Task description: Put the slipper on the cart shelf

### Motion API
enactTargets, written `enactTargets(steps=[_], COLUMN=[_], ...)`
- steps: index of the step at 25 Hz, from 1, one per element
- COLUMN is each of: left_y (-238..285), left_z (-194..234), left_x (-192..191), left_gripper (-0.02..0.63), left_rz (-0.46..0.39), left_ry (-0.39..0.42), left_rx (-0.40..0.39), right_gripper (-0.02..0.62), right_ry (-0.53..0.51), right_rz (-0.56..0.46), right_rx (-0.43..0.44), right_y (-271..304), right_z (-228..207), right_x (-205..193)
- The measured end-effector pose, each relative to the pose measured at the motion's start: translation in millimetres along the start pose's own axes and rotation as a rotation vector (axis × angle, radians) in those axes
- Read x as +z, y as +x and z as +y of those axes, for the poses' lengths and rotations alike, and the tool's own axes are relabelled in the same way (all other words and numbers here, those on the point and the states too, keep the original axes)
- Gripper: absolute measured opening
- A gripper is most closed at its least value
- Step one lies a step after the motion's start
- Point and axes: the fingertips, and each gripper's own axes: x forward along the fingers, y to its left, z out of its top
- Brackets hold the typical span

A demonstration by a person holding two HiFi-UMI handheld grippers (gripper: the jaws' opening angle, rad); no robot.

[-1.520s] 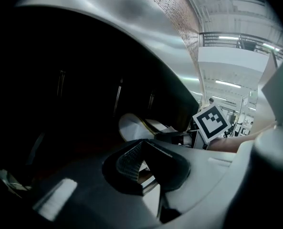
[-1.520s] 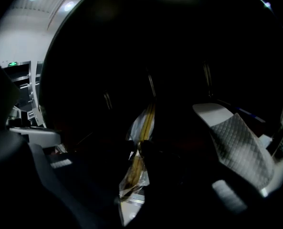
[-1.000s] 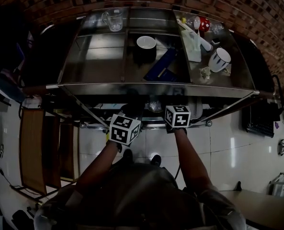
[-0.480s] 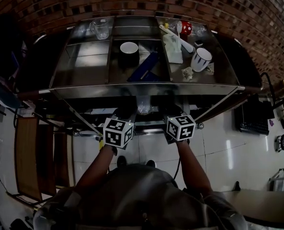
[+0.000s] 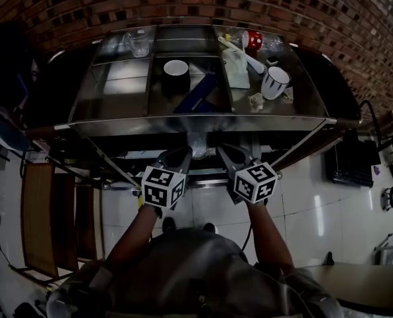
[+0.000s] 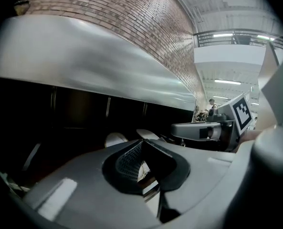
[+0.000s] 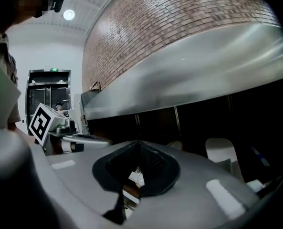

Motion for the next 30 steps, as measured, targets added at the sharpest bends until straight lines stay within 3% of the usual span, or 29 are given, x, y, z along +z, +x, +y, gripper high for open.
enactTargets(steps=[30], left_y=[7], left_z=[-4], left_x=[1], left_gripper=[0.008], left_rz=[0.001], left_ry=[-0.003], left_rx=[-0.021], right_gripper=[0.000], right_ry=[-0.023], right_rz=[-0.022], right_rx=[0.008], right_y=[-6], right_z=[1], right_x=[16])
